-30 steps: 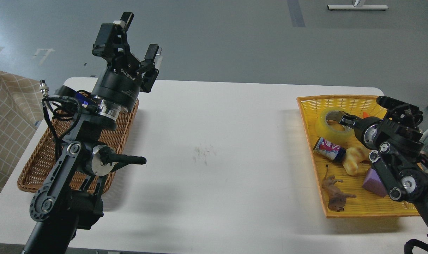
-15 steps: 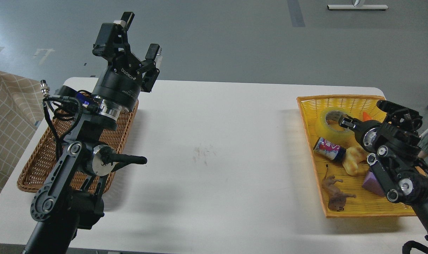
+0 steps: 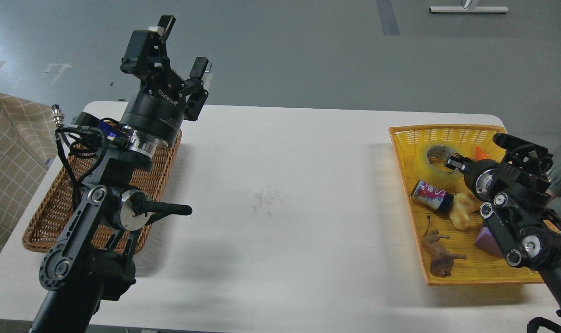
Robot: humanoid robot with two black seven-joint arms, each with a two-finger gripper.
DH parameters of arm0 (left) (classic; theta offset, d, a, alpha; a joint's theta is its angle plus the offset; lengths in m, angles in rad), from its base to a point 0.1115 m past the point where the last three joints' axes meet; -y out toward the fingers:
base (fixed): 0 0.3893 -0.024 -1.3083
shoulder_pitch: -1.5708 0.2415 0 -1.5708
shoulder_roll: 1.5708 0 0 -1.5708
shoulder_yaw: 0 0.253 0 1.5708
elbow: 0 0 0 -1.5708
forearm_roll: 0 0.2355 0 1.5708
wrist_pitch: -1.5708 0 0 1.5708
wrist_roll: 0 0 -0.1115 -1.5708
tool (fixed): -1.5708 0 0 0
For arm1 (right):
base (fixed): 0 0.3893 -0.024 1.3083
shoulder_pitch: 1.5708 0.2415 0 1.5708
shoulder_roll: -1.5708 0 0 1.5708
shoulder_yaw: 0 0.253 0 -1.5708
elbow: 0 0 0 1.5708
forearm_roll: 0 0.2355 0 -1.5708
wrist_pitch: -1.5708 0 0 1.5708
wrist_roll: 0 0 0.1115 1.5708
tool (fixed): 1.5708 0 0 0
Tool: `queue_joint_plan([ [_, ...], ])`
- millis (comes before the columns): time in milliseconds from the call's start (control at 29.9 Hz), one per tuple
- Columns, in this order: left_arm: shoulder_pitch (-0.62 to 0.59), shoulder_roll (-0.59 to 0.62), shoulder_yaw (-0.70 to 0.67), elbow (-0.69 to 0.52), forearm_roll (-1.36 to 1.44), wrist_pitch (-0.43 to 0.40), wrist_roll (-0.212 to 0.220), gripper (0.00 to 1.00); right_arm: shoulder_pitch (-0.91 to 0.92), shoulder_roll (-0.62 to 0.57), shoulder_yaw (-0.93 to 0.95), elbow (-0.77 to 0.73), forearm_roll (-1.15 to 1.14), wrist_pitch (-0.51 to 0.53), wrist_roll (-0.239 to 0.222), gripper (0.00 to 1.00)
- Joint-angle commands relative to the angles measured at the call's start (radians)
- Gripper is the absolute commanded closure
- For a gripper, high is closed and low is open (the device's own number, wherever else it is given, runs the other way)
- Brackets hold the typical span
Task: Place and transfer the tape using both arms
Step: 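Lower the right gripper into the yellow tray onto the yellow tape roll, then grasp the yellow tape roll with the right gripper and lift it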
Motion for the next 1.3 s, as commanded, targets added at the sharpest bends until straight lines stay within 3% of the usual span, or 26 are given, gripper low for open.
queue_joint_plan([
  [0,0.000,0.005,0.000,0.000,0.000,-0.001,0.000,0.02,0.000,0.002,0.000,0.001,0.000,0.000,0.000,0.65],
  [435,0.000,0.008,-0.002,0.000,-0.002,-0.001,0.000,0.02,-0.001,-0.004,0.002,0.007,0.000,0.006,0.000,0.66],
  [702,0.014,0.009,-0.009,0.000,-0.002,-0.001,0.000,0.02,-0.005,-0.010,0.002,0.017,0.002,0.014,0.002,0.78],
  [1271,0.023,0.008,-0.012,0.000,-0.002,-0.001,-0.002,0.02,-0.006,-0.018,0.005,0.036,0.058,0.017,0.002,0.83],
])
